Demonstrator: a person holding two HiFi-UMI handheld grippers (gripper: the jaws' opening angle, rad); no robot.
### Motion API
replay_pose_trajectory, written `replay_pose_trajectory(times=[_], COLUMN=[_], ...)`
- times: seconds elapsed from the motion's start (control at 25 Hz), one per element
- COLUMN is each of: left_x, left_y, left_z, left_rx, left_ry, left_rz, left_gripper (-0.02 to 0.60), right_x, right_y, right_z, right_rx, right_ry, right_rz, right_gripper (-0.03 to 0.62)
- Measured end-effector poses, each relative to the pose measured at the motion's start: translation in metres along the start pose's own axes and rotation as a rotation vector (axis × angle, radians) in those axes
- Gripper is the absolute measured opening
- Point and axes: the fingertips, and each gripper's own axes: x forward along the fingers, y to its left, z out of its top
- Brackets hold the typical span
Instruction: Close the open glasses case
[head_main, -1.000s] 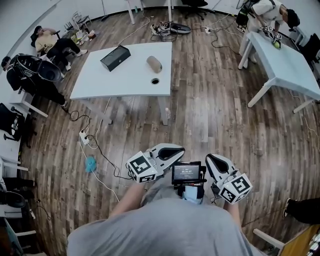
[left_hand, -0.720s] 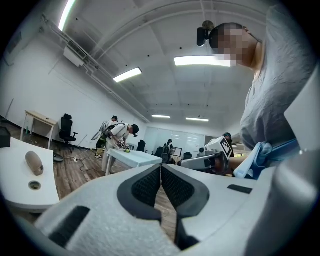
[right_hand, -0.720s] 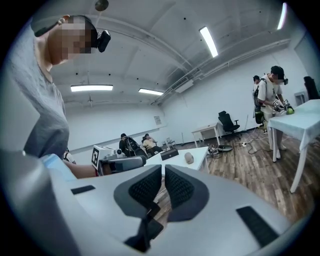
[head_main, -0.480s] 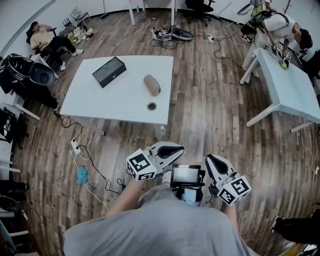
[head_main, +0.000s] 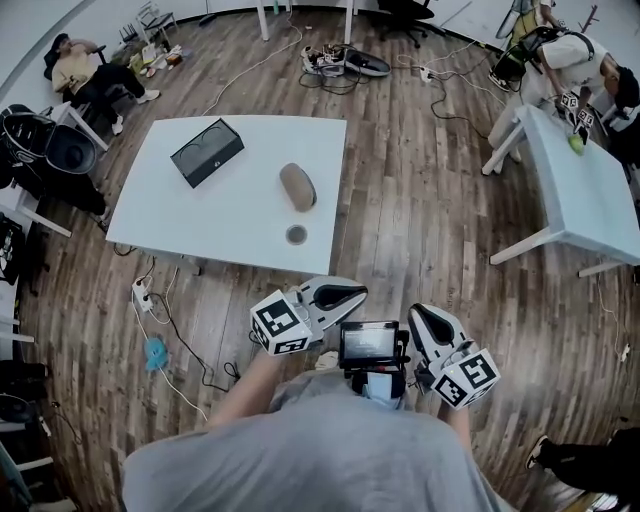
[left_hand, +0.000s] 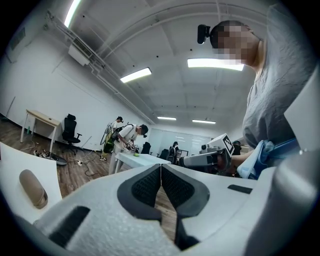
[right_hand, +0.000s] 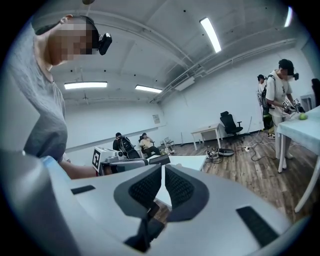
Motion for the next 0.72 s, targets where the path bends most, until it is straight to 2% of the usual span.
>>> replay_pose_trajectory(times=[0.24, 0.48, 0.72], left_x=[0.036, 0.102, 0.159], left_y=[0.036, 0.072, 0.109], left_z=[0.0, 0.005, 0.026], left_rx=[-0.004, -0.013, -0.005], left_ry=[0.008, 0.022, -0.019], left_rz=[0.057, 0.131, 0.249], left_gripper=[0.018, 0.018, 0.018], right_x=[0.031, 0.061, 0.079], right_y=[-0.049, -0.125, -0.199], right_z=[0.009, 0.03, 0.058], right_rx=[0.0, -0.003, -0.038], right_ry=[0.025, 0.051, 0.085], right_rz=[0.08, 0.186, 0.294], right_gripper=[0.035, 0.035, 0.035])
